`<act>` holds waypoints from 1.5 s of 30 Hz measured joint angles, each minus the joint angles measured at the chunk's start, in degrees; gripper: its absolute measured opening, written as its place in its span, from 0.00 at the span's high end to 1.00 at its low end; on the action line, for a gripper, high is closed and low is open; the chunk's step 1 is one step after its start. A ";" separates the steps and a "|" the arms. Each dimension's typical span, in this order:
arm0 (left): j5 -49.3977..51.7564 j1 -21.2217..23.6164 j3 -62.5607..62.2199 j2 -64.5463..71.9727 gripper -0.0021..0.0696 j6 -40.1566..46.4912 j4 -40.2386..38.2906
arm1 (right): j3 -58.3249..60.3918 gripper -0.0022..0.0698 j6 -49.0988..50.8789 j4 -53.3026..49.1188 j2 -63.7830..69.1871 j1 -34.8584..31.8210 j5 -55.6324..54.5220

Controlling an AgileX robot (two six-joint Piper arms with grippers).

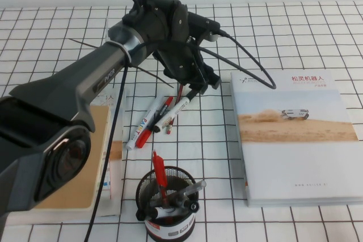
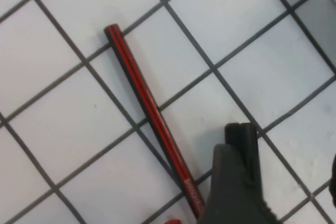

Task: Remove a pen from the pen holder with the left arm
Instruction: 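Take a marker out of the pen holder and lay it on the table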

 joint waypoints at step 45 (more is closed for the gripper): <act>-32.36 -0.20 81.90 -83.39 0.97 -8.48 1.05 | 0.00 0.99 0.00 0.00 0.00 0.00 0.00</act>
